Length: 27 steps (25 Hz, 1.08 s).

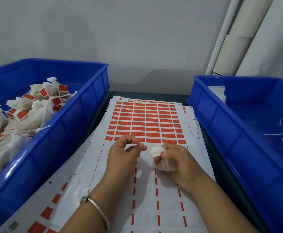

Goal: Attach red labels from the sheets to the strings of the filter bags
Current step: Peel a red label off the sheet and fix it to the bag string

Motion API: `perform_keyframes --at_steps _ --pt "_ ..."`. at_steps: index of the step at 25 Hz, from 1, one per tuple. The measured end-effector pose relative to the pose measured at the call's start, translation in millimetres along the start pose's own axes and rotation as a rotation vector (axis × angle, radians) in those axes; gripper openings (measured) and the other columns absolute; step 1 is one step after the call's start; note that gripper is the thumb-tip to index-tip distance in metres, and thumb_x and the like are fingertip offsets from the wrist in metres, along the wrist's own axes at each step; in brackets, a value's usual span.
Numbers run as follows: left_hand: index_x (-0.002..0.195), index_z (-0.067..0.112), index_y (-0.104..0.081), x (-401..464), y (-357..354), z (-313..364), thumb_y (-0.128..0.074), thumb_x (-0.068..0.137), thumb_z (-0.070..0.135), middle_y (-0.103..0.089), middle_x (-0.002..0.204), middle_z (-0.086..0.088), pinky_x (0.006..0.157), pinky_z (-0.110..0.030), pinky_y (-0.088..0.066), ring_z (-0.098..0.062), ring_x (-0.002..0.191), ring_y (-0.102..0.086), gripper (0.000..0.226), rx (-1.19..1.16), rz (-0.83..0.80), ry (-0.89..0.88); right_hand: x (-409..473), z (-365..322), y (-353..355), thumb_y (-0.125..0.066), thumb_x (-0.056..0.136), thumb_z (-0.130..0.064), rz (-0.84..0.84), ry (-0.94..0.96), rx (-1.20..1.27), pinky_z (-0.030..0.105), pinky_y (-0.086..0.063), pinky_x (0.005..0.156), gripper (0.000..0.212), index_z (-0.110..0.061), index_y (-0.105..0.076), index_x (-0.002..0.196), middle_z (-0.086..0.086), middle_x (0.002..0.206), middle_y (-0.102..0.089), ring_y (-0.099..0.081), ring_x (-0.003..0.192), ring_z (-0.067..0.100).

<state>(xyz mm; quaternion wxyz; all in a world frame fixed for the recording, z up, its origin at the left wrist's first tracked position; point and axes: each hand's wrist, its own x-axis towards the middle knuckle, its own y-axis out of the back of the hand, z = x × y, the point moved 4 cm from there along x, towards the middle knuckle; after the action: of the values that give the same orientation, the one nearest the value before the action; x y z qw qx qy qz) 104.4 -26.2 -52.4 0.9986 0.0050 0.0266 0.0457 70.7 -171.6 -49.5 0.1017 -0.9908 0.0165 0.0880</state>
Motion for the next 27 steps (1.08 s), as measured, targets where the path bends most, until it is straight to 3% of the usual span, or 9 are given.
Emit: perform_keyframes --at_steps 3,7,10,15,18,20,23,27 --pt "0.078 0.022 -0.064 -0.2 2.7 2.8 -0.065 0.085 0.013 -0.066 0.072 0.019 0.058 -0.015 -0.048 -0.007 0.071 -0.062 0.012 -0.023 -0.015 -0.014 0.3 -1.8 -4.0 -0.055 0.09 -0.007 -0.044 -0.022 0.127 0.03 -0.055 0.084 0.036 -0.034 -0.077 0.08 -0.007 0.097 -0.073 -0.067 0.098 0.019" --pt "0.084 0.03 -0.061 -14.1 -4.6 11.7 -0.07 0.081 0.012 -0.063 0.08 0.018 0.06 -0.011 -0.049 -0.002 0.078 -0.061 0.02 0.022 -0.218 -0.201 3.9 3.5 -4.8 -0.053 0.094 -0.014 0.009 -0.054 0.1 0.035 -0.054 0.089 0.036 -0.037 -0.076 0.078 -0.005 0.092 -0.074 -0.068 0.097 0.02" --pt "0.089 0.035 -0.058 -17.0 -11.6 13.4 -0.073 0.078 0.025 -0.061 0.085 0.024 0.062 -0.007 -0.047 0.005 0.083 -0.058 0.021 0.176 -0.257 -0.243 4.1 5.9 -2.5 -0.051 0.094 -0.011 -0.001 -0.069 0.127 0.042 -0.053 0.093 0.028 -0.022 -0.076 0.088 0.001 0.096 -0.073 -0.066 0.102 0.025" --pt "0.084 0.03 -0.06 -11.5 -8.8 13.0 -0.067 0.083 0.023 -0.064 0.083 0.015 0.063 -0.008 -0.048 -0.002 0.079 -0.061 0.01 0.187 -0.211 -0.241 3.0 7.0 -4.3 -0.053 0.088 -0.001 -0.096 -0.07 0.101 0.036 -0.056 0.085 0.017 -0.004 -0.068 0.095 0.021 0.109 -0.062 -0.058 0.106 0.032" --pt "0.08 0.029 -0.06 -14.4 -10.8 12.2 -0.066 0.083 0.021 -0.064 0.081 0.013 0.062 -0.007 -0.047 -0.007 0.076 -0.062 0.011 0.19 -0.224 -0.222 2.4 6.3 -5.6 -0.058 0.077 -0.005 -0.168 -0.084 0.107 0.037 -0.056 0.085 0.018 0.0 -0.069 0.09 0.019 0.103 -0.062 -0.057 0.104 0.034" --pt "0.076 0.031 -0.06 -15.6 -10.9 13.8 -0.068 0.082 0.017 -0.063 0.082 0.013 0.061 -0.005 -0.046 -0.008 0.076 -0.061 0.016 0.202 -0.206 -0.242 2.5 5.8 -6.2 -0.06 0.081 0.0 -0.185 -0.086 0.125 0.036 -0.056 0.084 0.014 -0.004 -0.073 0.083 0.015 0.1 -0.065 -0.058 0.104 0.033" --pt "0.069 0.037 -0.054 -17.9 -7.9 22.4 -0.07 0.08 0.008 -0.053 0.087 0.018 0.066 -0.002 -0.042 0.002 0.084 -0.053 0.035 0.327 -0.143 -0.404 3.0 5.1 -7.7 -0.059 0.08 -0.006 -0.165 -0.078 0.163 0.037 -0.056 0.087 0.018 -0.007 -0.076 0.083 0.013 0.102 -0.068 -0.06 0.103 0.031" --pt "0.076 0.045 -0.059 -20.0 -9.3 21.1 -0.061 0.082 -0.003 -0.057 0.091 0.022 0.072 -0.004 -0.043 0.009 0.093 -0.052 0.049 0.322 -0.292 -0.427 5.5 6.3 -2.0 -0.052 0.091 -0.005 -0.055 -0.066 0.157 0.039 -0.056 0.087 0.024 -0.01 -0.076 0.091 0.014 0.105 -0.069 -0.061 0.108 0.033"
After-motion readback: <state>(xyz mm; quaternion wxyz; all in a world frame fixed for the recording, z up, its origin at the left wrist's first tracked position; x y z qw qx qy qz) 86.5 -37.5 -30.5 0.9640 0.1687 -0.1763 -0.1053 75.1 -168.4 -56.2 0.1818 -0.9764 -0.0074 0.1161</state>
